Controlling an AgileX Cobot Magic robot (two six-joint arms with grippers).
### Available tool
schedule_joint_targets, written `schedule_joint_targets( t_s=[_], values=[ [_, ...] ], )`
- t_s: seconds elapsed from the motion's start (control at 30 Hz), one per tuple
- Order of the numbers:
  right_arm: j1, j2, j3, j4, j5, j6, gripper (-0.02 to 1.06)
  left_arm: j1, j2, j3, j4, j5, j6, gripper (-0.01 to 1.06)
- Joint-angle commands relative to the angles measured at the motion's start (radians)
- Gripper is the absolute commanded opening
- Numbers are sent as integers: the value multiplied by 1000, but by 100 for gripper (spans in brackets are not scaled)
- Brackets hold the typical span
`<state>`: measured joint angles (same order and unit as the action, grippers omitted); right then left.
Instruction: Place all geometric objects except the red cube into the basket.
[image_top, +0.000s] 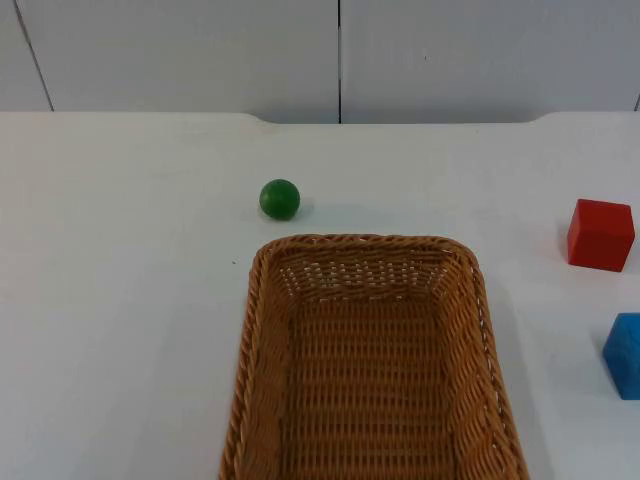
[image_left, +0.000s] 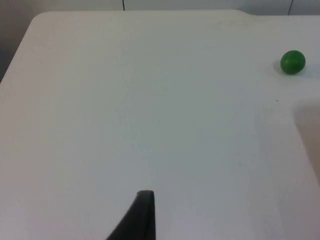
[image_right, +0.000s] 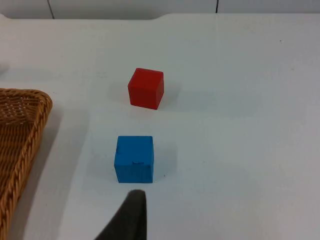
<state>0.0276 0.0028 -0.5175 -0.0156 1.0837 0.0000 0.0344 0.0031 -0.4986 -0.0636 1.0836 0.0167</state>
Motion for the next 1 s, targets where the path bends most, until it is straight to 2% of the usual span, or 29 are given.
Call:
schedule_joint_targets(
  t_s=[0.0,0.23,0.43,0.67,0.87,0.97],
  values=[
    [-5,15,-17,8,-14,-12,105,2,3,-5,-3,-21,1,100],
    [-5,188,-80,29,-87,-12,105,2,111,-46,-7,-55,1,100],
    [-5,410,-150,25,-194,-12,105,2,279,-84,-37,-148,1,100],
    [-5,643,-188,28,-262,-12,105,2,501,-132,-43,-217,1,100],
    [-5,780,-188,16,-274,-12,105,2,647,-150,-51,-292,26,100],
    [-5,840,-188,16,-274,-12,105,2,724,-155,-100,-346,62,100]
  ],
)
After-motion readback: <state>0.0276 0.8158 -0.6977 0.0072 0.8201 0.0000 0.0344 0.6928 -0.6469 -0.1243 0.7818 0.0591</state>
